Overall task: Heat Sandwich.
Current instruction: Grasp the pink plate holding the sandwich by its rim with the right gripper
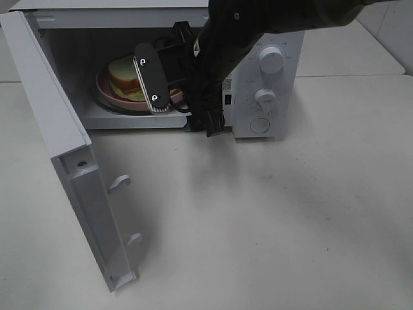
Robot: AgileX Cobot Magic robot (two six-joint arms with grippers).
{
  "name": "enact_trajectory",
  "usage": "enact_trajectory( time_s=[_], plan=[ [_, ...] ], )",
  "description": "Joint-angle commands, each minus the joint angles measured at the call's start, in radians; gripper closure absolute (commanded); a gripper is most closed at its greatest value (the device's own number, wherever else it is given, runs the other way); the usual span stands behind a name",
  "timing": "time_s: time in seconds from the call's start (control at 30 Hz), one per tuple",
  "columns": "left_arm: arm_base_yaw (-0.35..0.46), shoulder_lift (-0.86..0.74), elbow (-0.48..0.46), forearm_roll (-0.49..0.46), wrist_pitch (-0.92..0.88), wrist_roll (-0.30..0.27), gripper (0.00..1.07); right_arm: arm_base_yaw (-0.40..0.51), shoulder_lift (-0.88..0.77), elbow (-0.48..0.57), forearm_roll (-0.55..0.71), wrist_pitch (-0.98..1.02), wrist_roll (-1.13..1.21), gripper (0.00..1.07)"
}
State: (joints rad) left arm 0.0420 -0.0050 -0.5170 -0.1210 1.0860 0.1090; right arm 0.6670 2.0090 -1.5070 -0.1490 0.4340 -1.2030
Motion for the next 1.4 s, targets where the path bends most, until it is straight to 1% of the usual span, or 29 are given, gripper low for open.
enact_trajectory(
  time_s=[0.03, 0.1, 0.17, 0.2, 0.3, 0.47, 0.6, 0.77, 0.9, 0.97, 1.07, 1.23, 1.4],
  plan=[
    [-0.001, -0.016, 0.000, -0.007, -0.009, 0.002, 0.09, 0.002, 0.034, -0.036, 0.002, -0.001, -0.011, 0.21],
    [-0.001, -0.016, 0.000, -0.007, -0.009, 0.002, 0.09, 0.002, 0.077, -0.079, 0.002, -0.001, -0.009, 0.21],
    [-0.001, -0.016, 0.000, -0.007, -0.009, 0.002, 0.09, 0.002, 0.088, -0.090, 0.002, -0.001, -0.009, 0.21],
    [-0.001, -0.016, 0.000, -0.007, -0.009, 0.002, 0.09, 0.002, 0.117, -0.119, 0.002, -0.001, -0.007, 0.22],
    [-0.001, -0.016, 0.000, -0.007, -0.009, 0.002, 0.09, 0.002, 0.157, -0.160, 0.003, 0.000, -0.007, 0.22],
    [-0.001, -0.016, 0.000, -0.007, -0.009, 0.002, 0.09, 0.002, 0.200, -0.212, 0.003, 0.003, 0.000, 0.22],
    [-0.001, -0.016, 0.000, -0.007, -0.009, 0.002, 0.09, 0.002, 0.258, -0.295, 0.017, 0.024, 0.024, 0.23],
    [-0.001, -0.016, 0.000, -0.007, -0.009, 0.002, 0.09, 0.002, 0.287, -0.338, 0.016, 0.050, 0.048, 0.24],
    [-0.001, -0.016, 0.000, -0.007, -0.009, 0.002, 0.09, 0.002, 0.339, -0.432, 0.016, 0.090, 0.066, 0.24],
    [-0.001, -0.016, 0.000, -0.006, -0.009, 0.002, 0.09, 0.002, 0.345, -0.443, 0.016, 0.089, 0.077, 0.24],
    [-0.001, -0.016, 0.000, -0.006, -0.009, 0.002, 0.09, 0.000, 0.372, -0.488, 0.018, 0.089, 0.079, 0.25],
    [-0.001, -0.016, 0.000, -0.006, -0.009, 0.002, 0.09, 0.000, 0.401, -0.514, 0.029, 0.082, 0.078, 0.25],
    [-0.001, -0.016, 0.000, -0.006, -0.009, 0.003, 0.09, 0.000, 0.420, -0.515, 0.056, 0.055, 0.067, 0.26]
  ],
)
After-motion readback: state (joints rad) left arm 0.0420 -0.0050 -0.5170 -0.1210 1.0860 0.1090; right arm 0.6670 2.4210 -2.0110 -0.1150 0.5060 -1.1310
